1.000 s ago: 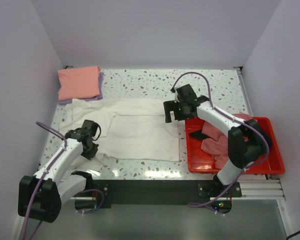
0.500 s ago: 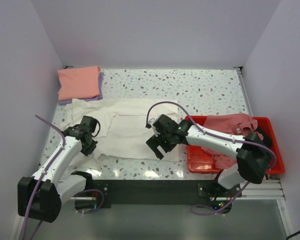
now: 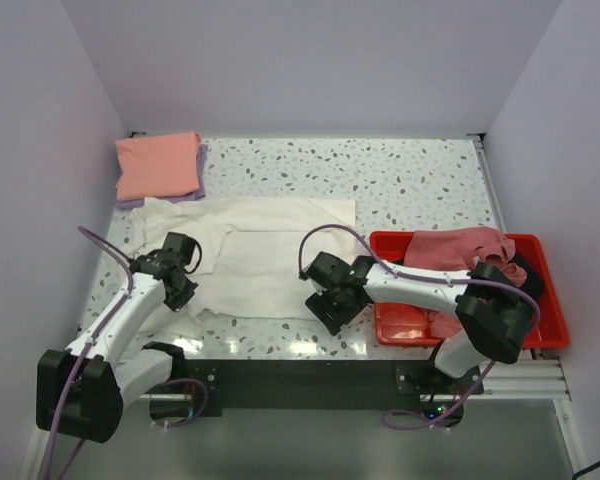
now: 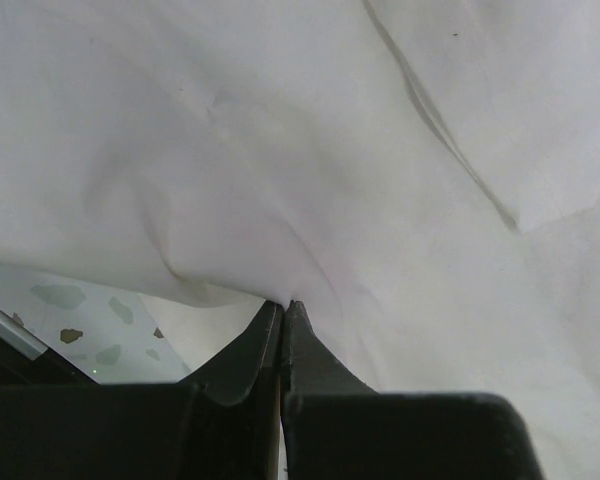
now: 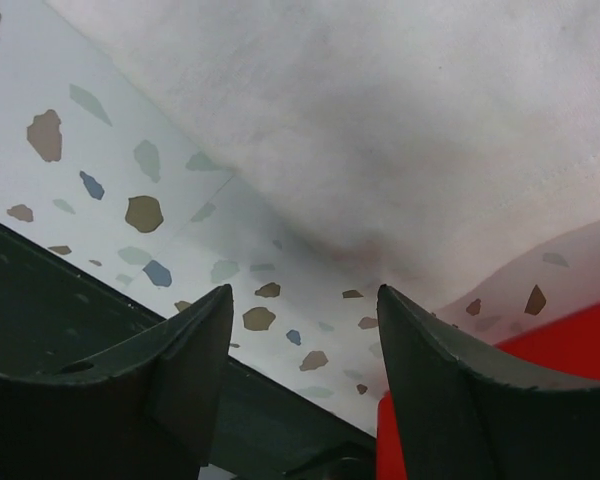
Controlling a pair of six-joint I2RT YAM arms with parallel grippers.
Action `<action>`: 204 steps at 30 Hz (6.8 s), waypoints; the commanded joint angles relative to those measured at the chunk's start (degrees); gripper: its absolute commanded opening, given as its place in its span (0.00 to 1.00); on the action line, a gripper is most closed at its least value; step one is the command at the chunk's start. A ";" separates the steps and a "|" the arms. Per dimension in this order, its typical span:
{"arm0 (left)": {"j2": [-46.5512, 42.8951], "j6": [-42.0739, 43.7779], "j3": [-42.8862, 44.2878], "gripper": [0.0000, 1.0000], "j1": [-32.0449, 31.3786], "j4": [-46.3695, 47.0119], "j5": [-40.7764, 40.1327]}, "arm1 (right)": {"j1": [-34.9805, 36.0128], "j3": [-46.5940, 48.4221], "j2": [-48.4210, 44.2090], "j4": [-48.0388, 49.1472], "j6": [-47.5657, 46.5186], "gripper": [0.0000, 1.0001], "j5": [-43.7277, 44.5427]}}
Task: Fold and stack the t-shirts
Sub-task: Fold the tshirt
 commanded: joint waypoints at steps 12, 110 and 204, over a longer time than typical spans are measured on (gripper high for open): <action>5.92 9.19 3.71 0.00 -0.22 10.29 -1.79 | -0.04 1.12 4.91 1.12 3.67 0.47 7.06; 4.78 -14.44 -7.80 0.58 -0.22 7.04 -4.25 | -3.20 -0.73 2.55 5.78 -0.46 0.06 0.99; 3.99 4.36 17.34 0.00 11.89 10.47 -10.85 | -20.69 30.82 12.73 -9.87 -2.92 0.04 5.04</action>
